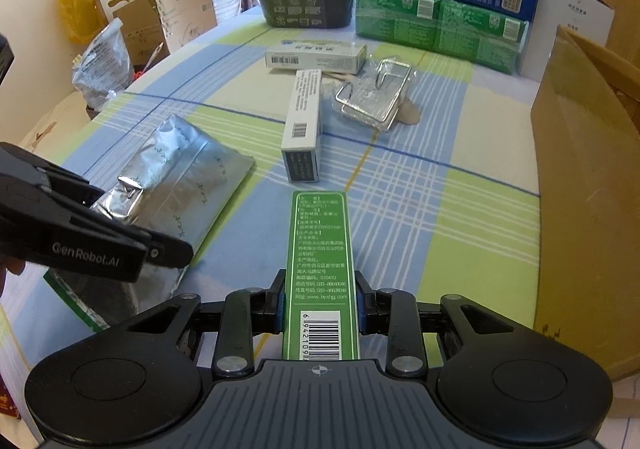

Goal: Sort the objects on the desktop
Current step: 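Lift the foil bag and green box off the table toward the cardboard box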

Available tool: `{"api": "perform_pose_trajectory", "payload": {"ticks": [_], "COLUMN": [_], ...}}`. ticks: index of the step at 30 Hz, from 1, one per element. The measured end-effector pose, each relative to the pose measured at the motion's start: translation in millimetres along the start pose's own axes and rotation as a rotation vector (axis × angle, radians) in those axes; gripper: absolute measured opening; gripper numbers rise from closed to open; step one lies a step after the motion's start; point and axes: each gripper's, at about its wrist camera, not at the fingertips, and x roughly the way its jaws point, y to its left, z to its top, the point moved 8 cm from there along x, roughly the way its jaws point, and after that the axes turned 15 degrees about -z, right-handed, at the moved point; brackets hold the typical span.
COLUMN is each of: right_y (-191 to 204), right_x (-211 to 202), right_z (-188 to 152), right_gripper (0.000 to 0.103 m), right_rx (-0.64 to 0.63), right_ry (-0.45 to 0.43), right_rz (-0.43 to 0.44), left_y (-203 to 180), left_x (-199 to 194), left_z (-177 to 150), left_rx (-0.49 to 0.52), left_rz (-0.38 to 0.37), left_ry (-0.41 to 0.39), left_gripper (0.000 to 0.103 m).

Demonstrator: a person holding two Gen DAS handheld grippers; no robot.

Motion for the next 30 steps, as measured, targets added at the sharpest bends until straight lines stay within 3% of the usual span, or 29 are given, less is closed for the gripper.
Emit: {"api": "perform_pose_trajectory", "payload": {"ticks": [18, 30], "right_y": [-7, -3], "right_x": [-9, 4], "right_z": [12, -3], "right_gripper": [0.028, 0.028], "right_rx": [0.065, 0.012], "right_ry": [-0.038, 0.044], "right_rz": [0.020, 0.007], "left_y": [-9, -26], "left_x": [-21, -12], "left_z": [2, -3], "left_rx": [0.024, 0.079], "left_rz": [-0.015, -0.014], "left_ry": [-0.057, -0.028], "left_gripper": [0.038, 0.038]}}
